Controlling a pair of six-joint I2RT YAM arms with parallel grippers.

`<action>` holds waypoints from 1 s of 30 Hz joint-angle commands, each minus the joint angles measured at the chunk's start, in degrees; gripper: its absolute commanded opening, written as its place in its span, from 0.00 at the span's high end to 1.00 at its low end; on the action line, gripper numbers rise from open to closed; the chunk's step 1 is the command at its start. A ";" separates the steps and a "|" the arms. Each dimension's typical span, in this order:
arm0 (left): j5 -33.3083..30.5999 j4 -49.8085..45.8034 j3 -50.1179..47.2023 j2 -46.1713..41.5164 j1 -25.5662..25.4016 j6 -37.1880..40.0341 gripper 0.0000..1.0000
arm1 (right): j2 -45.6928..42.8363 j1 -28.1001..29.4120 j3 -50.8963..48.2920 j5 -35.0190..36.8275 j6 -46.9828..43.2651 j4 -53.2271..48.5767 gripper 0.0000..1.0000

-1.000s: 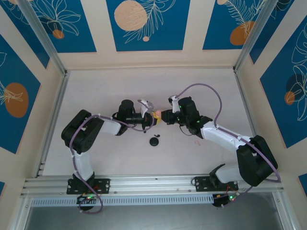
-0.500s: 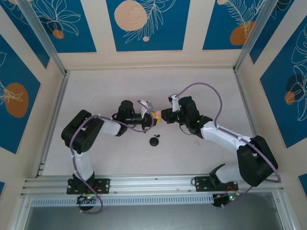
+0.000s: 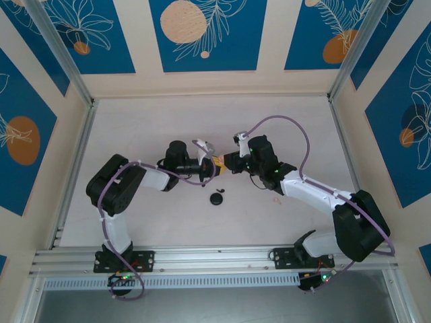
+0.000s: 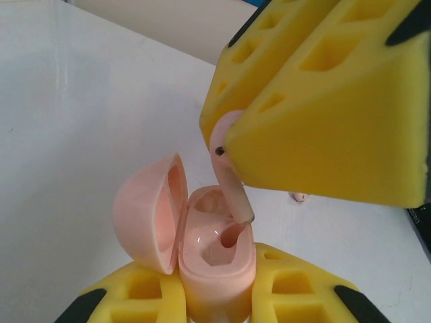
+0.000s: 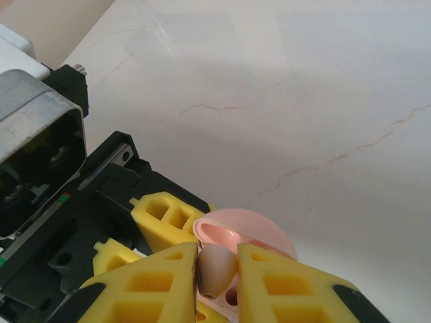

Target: Insert wireless bluetooth earbuds into charging case

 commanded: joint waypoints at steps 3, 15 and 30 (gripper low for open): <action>2.50 3.52 0.06 -0.16 -0.53 -1.31 0.88 | 1.61 0.39 1.54 1.82 -1.29 3.10 0.80; 0.96 3.60 0.13 -0.67 -0.42 -1.77 0.88 | -0.18 2.00 0.14 2.29 -3.34 0.68 0.80; -0.01 0.85 -0.10 -2.99 -0.44 0.82 0.88 | -1.22 3.90 -0.69 4.15 -3.71 -3.22 0.80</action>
